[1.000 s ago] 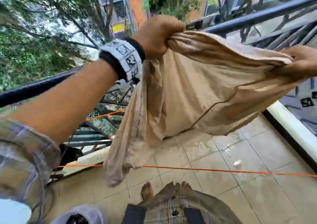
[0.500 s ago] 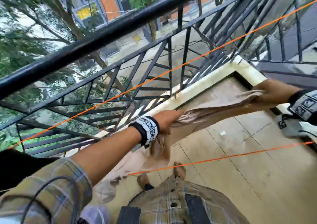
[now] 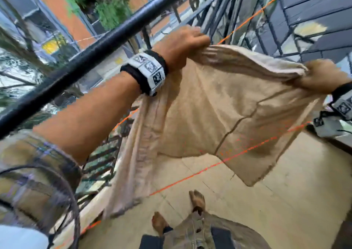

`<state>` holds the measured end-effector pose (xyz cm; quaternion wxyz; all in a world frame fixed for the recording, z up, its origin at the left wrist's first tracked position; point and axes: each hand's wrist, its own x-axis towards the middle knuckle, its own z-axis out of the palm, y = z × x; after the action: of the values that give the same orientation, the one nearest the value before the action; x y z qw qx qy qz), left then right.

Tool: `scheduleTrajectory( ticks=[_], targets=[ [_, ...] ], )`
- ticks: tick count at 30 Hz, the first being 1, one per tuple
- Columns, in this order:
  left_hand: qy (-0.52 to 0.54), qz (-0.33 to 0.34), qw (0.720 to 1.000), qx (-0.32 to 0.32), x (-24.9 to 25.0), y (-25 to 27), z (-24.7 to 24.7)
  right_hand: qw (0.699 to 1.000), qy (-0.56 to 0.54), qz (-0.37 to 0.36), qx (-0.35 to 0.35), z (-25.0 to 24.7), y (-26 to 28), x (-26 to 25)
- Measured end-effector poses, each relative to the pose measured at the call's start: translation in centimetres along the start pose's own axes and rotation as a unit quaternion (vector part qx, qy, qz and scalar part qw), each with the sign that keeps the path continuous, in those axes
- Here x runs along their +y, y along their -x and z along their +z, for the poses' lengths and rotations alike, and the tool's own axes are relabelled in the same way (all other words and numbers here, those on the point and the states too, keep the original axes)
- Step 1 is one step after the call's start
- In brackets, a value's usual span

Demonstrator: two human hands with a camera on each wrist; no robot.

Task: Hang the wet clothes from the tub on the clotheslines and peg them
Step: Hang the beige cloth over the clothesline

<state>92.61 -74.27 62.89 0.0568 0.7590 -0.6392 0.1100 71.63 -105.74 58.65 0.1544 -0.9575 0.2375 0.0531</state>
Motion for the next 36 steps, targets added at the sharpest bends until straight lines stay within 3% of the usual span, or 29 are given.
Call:
scheduleTrajectory(
  ticks=[2, 6, 11, 16, 19, 22, 25, 29, 31, 34, 36],
  targets=[
    [-0.018, 0.023, 0.999, 0.04, 0.1, -2.4, -1.9, 0.997, -0.018, 0.041, 0.055, -2.5, -0.2, 0.1],
    [-0.007, 0.037, 0.997, 0.068, 0.3, -5.4, -3.9, 0.99, -0.026, 0.025, 0.14, -4.8, -1.5, 0.8],
    [0.075, 0.024, 0.996, 0.049, 2.0, -2.7, -0.7, 0.998, -0.011, 0.027, 0.059, -2.8, -0.9, 0.9],
    [0.162, -0.088, 0.982, -0.038, 2.7, 3.5, 4.6, 0.999, 0.047, 0.008, -0.018, 1.0, -1.5, 0.0],
    [0.203, -0.171, 0.957, -0.12, 4.6, 8.2, 8.3, 0.994, 0.082, -0.02, -0.07, 3.8, -1.9, -1.3],
    [0.228, -0.252, 0.914, -0.223, 7.0, 13.7, 12.6, 0.978, 0.125, -0.059, -0.158, 7.1, -1.9, -3.4],
    [0.281, -0.297, 0.874, -0.264, 11.1, 17.8, 15.9, 0.955, 0.154, -0.091, -0.236, 10.6, -1.4, -5.1],
    [0.379, -0.309, 0.826, -0.28, 18.0, 19.5, 18.0, 0.934, 0.167, -0.113, -0.293, 13.7, -0.7, -6.2],
    [0.436, -0.309, 0.809, -0.246, 20.4, 18.5, 18.2, 0.932, 0.169, -0.113, -0.299, 14.3, -0.2, -6.3],
    [0.497, -0.254, 0.804, -0.203, 23.2, 15.7, 17.1, 0.932, 0.168, -0.117, -0.298, 14.9, 0.5, -6.0],
    [0.464, -0.208, 0.821, -0.258, 24.6, 14.5, 16.9, 0.932, 0.167, -0.117, -0.299, 15.0, 1.0, -5.6]
  ],
)
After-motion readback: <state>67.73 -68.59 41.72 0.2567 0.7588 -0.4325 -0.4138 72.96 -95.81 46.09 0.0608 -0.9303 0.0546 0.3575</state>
